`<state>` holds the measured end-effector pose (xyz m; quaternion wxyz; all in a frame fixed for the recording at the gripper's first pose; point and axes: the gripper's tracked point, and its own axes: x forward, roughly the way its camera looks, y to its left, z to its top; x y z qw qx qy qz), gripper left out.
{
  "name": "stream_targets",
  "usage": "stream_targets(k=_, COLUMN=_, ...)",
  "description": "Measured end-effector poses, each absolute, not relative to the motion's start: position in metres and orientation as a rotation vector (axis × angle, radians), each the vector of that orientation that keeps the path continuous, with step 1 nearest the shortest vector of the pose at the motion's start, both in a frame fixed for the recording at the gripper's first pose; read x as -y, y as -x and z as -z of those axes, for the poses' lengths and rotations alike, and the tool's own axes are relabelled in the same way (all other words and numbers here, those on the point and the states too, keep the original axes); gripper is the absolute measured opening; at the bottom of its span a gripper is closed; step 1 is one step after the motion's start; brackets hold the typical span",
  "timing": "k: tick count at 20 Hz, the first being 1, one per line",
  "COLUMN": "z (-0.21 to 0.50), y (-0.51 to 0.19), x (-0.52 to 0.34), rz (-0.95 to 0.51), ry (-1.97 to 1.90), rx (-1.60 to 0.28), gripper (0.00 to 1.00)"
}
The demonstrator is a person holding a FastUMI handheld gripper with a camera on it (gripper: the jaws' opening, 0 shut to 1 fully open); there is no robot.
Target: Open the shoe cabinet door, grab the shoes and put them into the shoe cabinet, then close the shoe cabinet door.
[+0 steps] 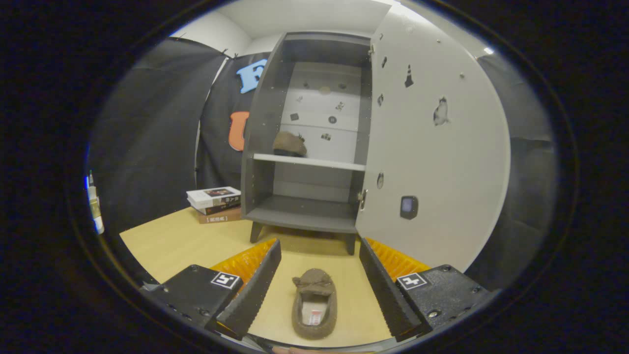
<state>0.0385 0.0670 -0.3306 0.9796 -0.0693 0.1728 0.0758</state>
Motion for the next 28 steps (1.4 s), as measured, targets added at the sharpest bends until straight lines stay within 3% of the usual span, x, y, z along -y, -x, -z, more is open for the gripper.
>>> stream_targets(k=8, z=0.441, y=-0.035, x=-0.081, rz=-0.134, ry=0.141, rx=-0.632, gripper=0.87)
stream_targets(k=11, z=0.472, y=-0.042, x=-0.087, rz=-0.14, ry=0.119, rx=-0.728, gripper=0.65)
stream_targets(k=13, z=0.496, y=-0.051, x=-0.084, rz=-0.116, ry=0.131, rx=-0.795, gripper=0.59)
stream_targets(k=14, z=0.504, y=-0.054, x=-0.082, rz=-0.109, ry=0.127, rx=-0.824, gripper=0.51)
stream_targets(k=15, z=0.508, y=-0.062, x=-0.085, rz=-0.116, ry=0.118, rx=-0.828, gripper=0.36)
stream_targets(k=16, z=0.511, y=-0.067, x=-0.082, rz=-0.105, ry=0.114, rx=-0.832, gripper=0.33)
stream_targets(k=17, z=0.51, y=-0.069, x=-0.08, rz=-0.102, ry=0.085, rx=-0.834, gripper=0.23)
stream_targets(k=19, z=0.51, y=-0.07, x=-0.081, rz=-0.118, ry=0.056, rx=-0.837, gripper=0.1)
stream_targets(k=28, z=0.446, y=-0.049, x=-0.101, rz=-0.23, ry=0.048, rx=-0.733, gripper=0.09)
